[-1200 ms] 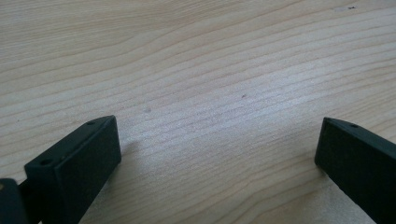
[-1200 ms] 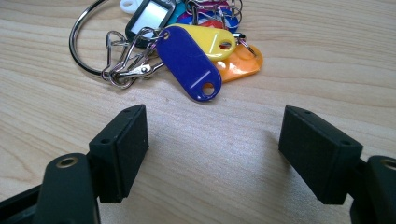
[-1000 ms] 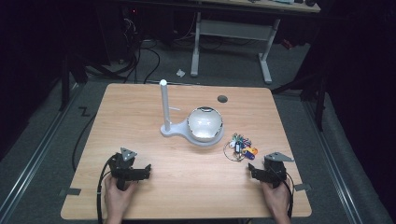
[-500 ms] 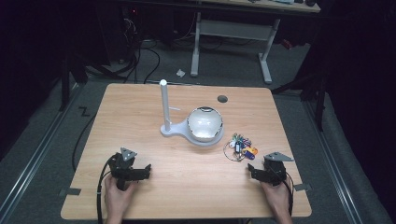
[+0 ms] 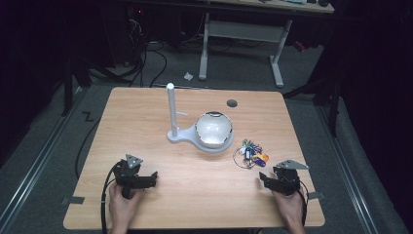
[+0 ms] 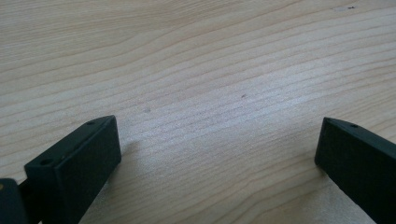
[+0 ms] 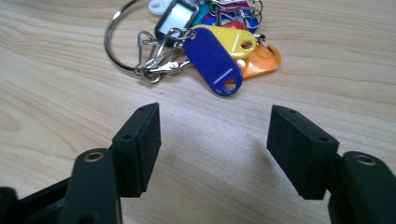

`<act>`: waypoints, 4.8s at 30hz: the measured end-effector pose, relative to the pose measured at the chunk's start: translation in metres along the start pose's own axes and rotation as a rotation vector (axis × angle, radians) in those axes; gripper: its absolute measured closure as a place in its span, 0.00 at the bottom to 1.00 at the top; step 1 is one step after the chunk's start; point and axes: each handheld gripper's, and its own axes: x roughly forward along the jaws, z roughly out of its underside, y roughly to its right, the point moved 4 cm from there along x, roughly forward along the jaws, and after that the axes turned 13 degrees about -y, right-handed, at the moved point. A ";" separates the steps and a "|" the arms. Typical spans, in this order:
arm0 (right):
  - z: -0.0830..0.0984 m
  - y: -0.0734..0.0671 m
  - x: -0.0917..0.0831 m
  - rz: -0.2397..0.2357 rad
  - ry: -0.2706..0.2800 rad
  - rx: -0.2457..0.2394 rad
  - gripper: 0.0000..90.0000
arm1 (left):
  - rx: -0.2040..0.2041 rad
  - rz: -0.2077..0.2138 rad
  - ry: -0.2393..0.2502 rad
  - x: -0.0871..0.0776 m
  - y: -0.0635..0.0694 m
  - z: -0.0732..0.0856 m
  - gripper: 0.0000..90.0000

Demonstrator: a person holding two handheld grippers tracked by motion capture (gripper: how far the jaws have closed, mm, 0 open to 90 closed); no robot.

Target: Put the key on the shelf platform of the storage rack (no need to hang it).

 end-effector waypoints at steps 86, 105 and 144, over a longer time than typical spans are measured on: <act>-0.091 0.019 0.053 0.001 -0.077 -0.014 0.50 | 0.017 0.004 0.003 -0.001 -0.001 0.001 0.01; -0.098 0.005 0.061 -0.026 -0.082 -0.095 0.67 | 0.016 0.004 0.002 -0.001 -0.001 0.001 0.01; -0.104 -0.004 0.008 -0.036 0.104 -0.195 0.72 | 0.017 0.004 0.001 -0.001 -0.001 0.001 0.01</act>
